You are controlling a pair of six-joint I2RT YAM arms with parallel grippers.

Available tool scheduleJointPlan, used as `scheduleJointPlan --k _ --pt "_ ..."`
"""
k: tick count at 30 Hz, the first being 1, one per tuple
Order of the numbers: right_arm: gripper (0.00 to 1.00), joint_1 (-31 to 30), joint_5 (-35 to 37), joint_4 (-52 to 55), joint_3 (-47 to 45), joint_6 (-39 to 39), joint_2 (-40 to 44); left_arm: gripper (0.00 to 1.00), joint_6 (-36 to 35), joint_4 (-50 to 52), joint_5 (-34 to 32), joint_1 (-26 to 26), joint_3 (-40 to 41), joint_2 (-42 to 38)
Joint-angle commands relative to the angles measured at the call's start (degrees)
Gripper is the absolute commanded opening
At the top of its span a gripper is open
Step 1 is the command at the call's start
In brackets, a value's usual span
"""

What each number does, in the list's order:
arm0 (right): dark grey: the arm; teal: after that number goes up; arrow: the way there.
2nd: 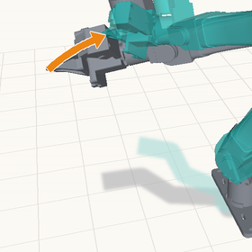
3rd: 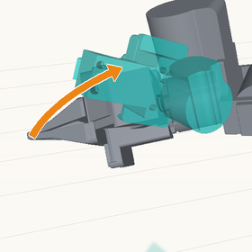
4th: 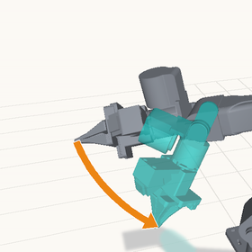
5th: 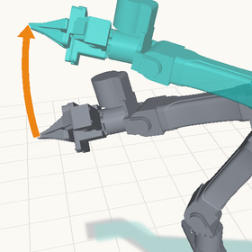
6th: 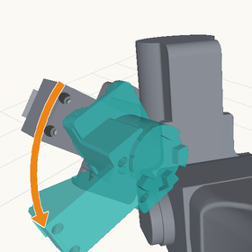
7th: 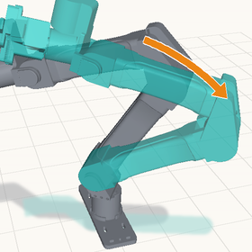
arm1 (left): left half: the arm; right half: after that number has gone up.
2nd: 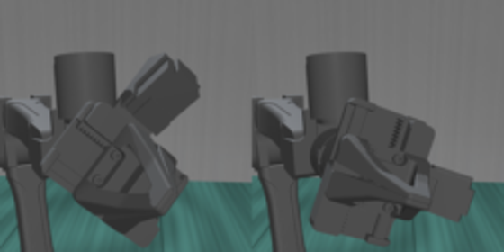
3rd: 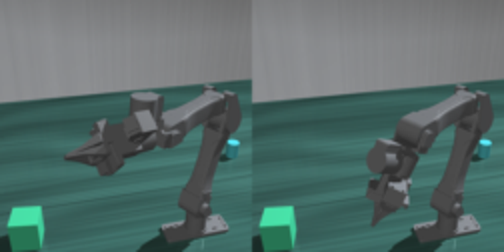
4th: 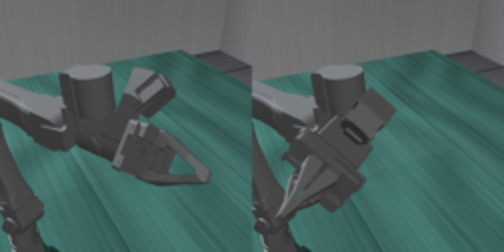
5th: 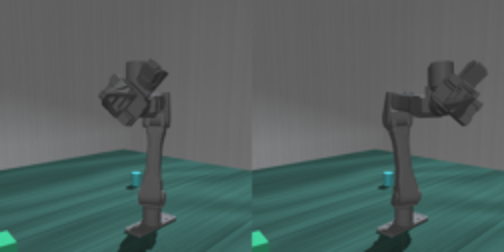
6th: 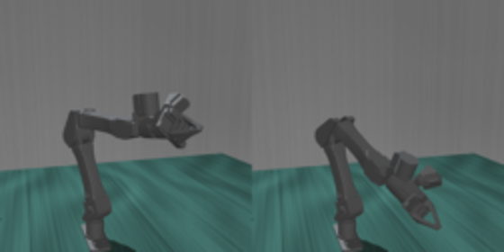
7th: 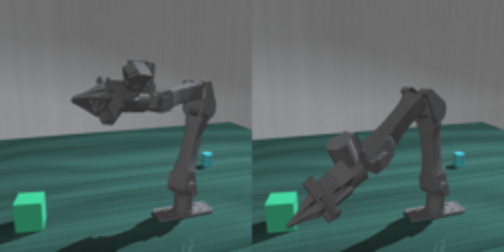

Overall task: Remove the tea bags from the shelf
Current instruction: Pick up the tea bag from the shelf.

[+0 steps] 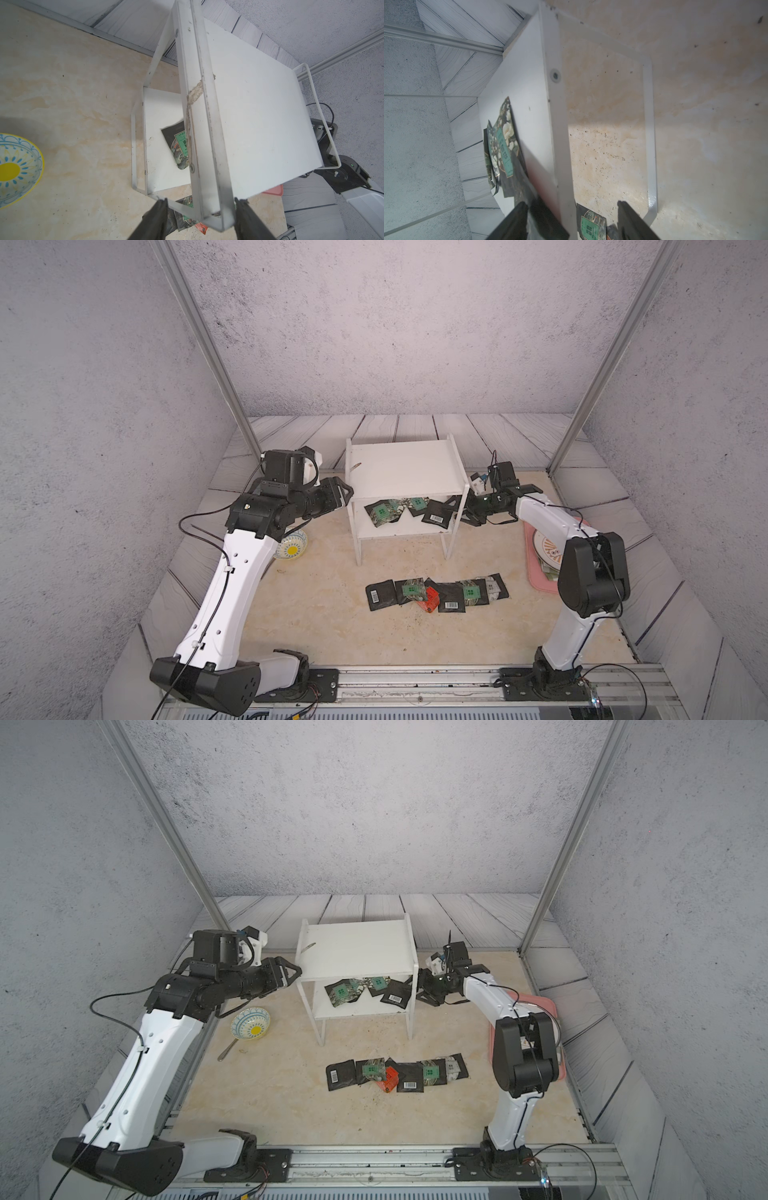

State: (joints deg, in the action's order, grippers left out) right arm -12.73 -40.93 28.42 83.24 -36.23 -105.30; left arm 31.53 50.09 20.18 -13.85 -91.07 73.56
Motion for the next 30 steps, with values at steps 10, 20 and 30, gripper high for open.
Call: scheduleJointPlan --k 10,20,30 --pt "0.55 -0.44 -0.76 1.46 1.12 1.41 -2.21 0.54 0.42 -0.25 -0.16 0.84 1.42 -0.35" --pt "0.35 0.93 -1.11 1.53 0.15 1.78 -0.52 0.53 0.38 -0.12 -0.15 1.19 1.68 -0.87" --pt "0.22 2.88 -1.55 1.94 -0.1 1.78 1.89 0.53 0.05 0.16 -0.15 1.35 1.68 -1.05"
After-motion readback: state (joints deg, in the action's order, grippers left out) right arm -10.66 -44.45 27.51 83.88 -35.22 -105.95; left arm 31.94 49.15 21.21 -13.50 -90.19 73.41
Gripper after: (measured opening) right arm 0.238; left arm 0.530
